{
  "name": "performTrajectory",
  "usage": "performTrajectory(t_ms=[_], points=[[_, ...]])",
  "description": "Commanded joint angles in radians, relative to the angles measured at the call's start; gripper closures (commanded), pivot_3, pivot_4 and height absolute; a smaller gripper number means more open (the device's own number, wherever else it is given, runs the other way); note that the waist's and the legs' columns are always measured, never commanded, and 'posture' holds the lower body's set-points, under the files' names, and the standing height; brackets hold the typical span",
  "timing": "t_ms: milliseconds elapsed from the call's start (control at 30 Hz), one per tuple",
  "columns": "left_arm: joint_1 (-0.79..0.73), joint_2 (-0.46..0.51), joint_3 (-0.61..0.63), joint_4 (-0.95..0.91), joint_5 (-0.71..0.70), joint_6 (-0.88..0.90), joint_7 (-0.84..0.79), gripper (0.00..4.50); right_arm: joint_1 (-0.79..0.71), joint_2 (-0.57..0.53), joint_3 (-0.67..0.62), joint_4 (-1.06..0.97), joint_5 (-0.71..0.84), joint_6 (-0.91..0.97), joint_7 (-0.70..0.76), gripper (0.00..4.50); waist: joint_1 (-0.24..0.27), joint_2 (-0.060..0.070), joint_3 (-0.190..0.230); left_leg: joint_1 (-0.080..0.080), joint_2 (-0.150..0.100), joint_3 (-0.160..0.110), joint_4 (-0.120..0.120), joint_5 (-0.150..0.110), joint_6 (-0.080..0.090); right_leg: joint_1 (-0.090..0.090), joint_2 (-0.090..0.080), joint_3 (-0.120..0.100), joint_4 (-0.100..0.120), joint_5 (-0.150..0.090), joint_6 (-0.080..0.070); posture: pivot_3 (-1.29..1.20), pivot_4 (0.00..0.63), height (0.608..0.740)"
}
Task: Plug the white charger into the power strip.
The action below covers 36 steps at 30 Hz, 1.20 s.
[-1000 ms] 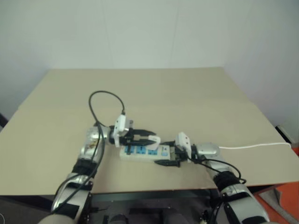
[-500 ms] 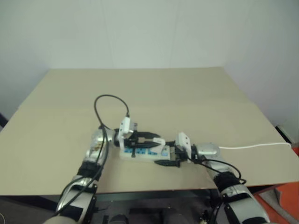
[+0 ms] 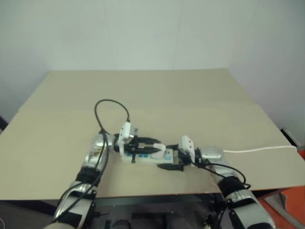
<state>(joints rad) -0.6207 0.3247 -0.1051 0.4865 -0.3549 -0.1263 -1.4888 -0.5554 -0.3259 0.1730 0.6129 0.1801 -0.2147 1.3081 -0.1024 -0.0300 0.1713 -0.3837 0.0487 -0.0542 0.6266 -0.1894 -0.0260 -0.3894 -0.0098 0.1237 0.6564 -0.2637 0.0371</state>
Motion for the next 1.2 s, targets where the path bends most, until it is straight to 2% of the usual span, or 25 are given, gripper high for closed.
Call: performTrajectory(t_ms=[33, 933, 1167, 1200], points=[[0.012, 0.023, -0.012, 0.011, 0.020, -0.007, -0.017, 3.55, 0.015, 0.003, 0.009, -0.008, -0.002, 0.014, 0.004, 1.08, 0.000, 0.000, 0.000, 0.000, 0.000, 0.000, 0.000, 0.000, 0.000, 0.000, 0.000, 0.000, 0.000, 0.000, 0.000, 0.00, 0.150, 0.740], [0.015, 0.055, -0.042, 0.089, 0.058, -0.091, -0.067, 3.55, 0.012, 0.002, 0.011, -0.007, -0.003, 0.013, 0.005, 1.08, 0.000, 0.000, 0.000, 0.000, 0.000, 0.000, 0.000, 0.000, 0.000, 0.000, 0.000, 0.000, 0.000, 0.000, 0.000, 0.00, 0.150, 0.740], [0.010, 0.061, -0.050, 0.082, 0.056, -0.048, -0.049, 3.55, 0.014, 0.004, 0.011, -0.008, -0.003, 0.014, 0.003, 1.08, 0.000, 0.000, 0.000, 0.000, 0.000, 0.000, 0.000, 0.000, 0.000, 0.000, 0.000, 0.000, -0.001, 0.000, 0.000, 0.00, 0.150, 0.740], [0.009, 0.060, -0.050, 0.081, 0.057, -0.046, -0.044, 3.21, 0.013, 0.004, 0.011, -0.008, -0.003, 0.014, 0.003, 1.08, 0.000, 0.000, 0.000, 0.000, 0.000, 0.000, -0.001, 0.000, 0.000, 0.000, 0.000, 0.000, -0.001, 0.000, 0.000, 0.00, 0.150, 0.740]])
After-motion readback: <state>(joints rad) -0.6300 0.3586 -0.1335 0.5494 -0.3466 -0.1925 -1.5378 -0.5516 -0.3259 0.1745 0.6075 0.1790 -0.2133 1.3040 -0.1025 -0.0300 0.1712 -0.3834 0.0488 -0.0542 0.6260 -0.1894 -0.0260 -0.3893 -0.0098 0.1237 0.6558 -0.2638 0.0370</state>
